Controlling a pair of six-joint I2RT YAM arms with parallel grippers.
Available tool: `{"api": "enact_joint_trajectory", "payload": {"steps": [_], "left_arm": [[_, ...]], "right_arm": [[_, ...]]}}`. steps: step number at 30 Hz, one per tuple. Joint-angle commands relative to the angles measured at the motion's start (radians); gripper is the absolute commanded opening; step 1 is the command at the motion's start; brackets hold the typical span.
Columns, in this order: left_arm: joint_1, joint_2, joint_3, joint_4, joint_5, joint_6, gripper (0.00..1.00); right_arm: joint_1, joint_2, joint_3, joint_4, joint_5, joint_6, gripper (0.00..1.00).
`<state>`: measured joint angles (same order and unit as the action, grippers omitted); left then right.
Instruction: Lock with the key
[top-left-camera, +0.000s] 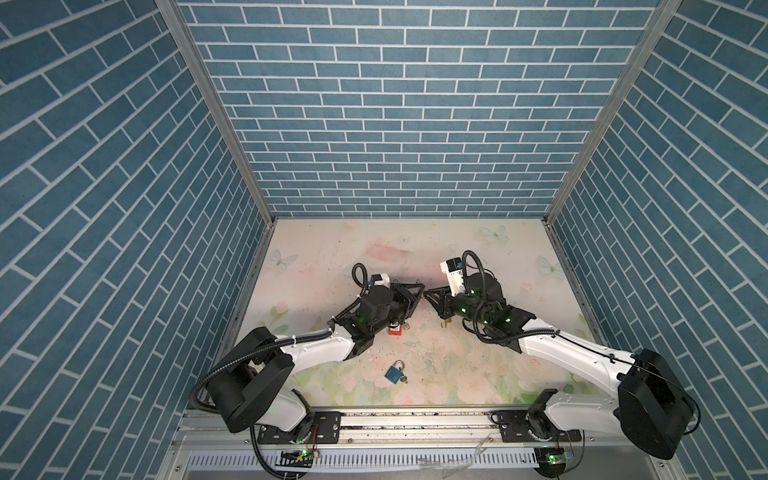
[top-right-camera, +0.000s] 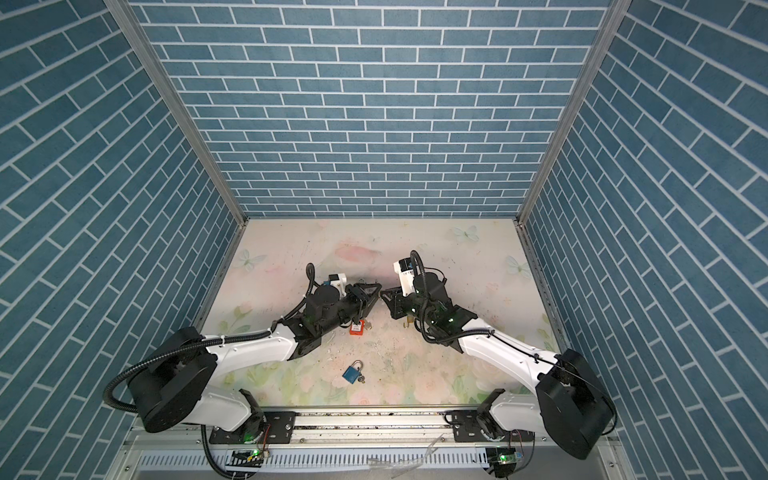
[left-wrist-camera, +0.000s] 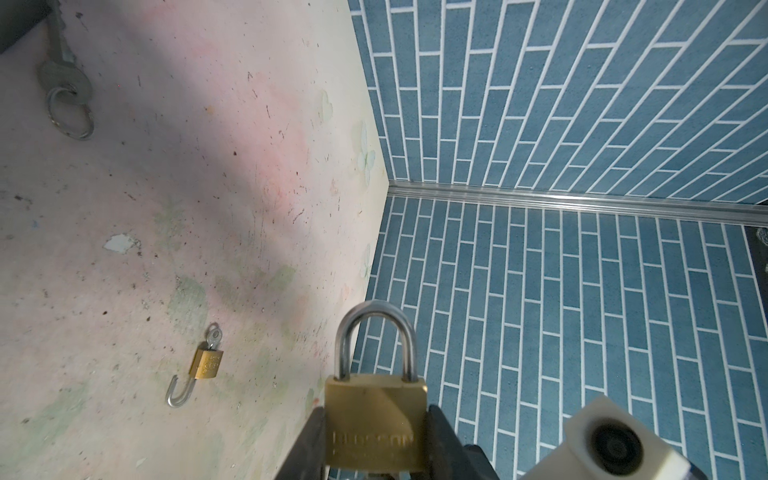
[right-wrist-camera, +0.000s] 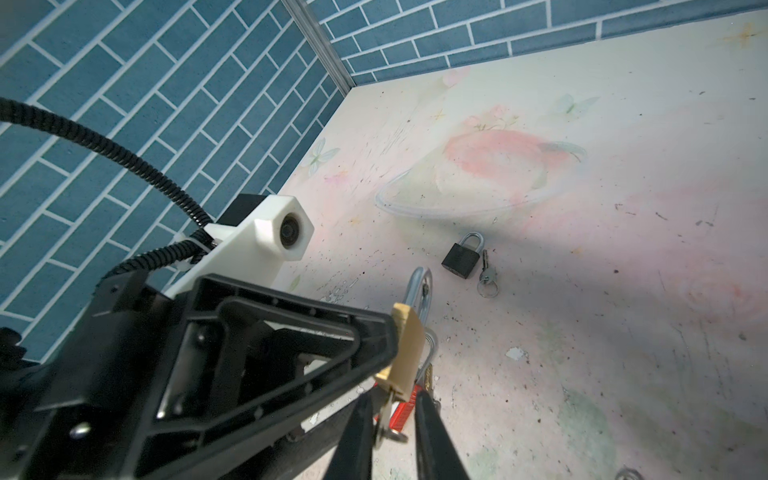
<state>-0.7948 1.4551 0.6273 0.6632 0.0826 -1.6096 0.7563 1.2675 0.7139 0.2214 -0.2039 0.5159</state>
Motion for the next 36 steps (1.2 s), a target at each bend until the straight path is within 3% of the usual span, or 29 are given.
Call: {"api": "enact_joint_trajectory", "payload": {"steps": [1,14,27,36], "left_arm": [[0.009,0.001,0.0,0.044,-0.003,-0.013,0.0],[0.024,0.006,0.005,0.029,-0.018,-0.001,0.0],[0.07,0.005,0.018,0.007,-0.014,0.015,0.0],[0.131,-0.02,0.021,-0.055,-0.031,0.047,0.0]], "right_arm": [[0.002,0.025,0.036,0.018,0.011,-0.021,0.14],[0.015,0.056,0.049,0.018,-0.015,-0.016,0.0],[0.018,0.049,0.04,-0.002,-0.082,-0.042,0.0],[0.018,-0.065,-0.042,-0.004,-0.109,-0.067,0.0]]}}
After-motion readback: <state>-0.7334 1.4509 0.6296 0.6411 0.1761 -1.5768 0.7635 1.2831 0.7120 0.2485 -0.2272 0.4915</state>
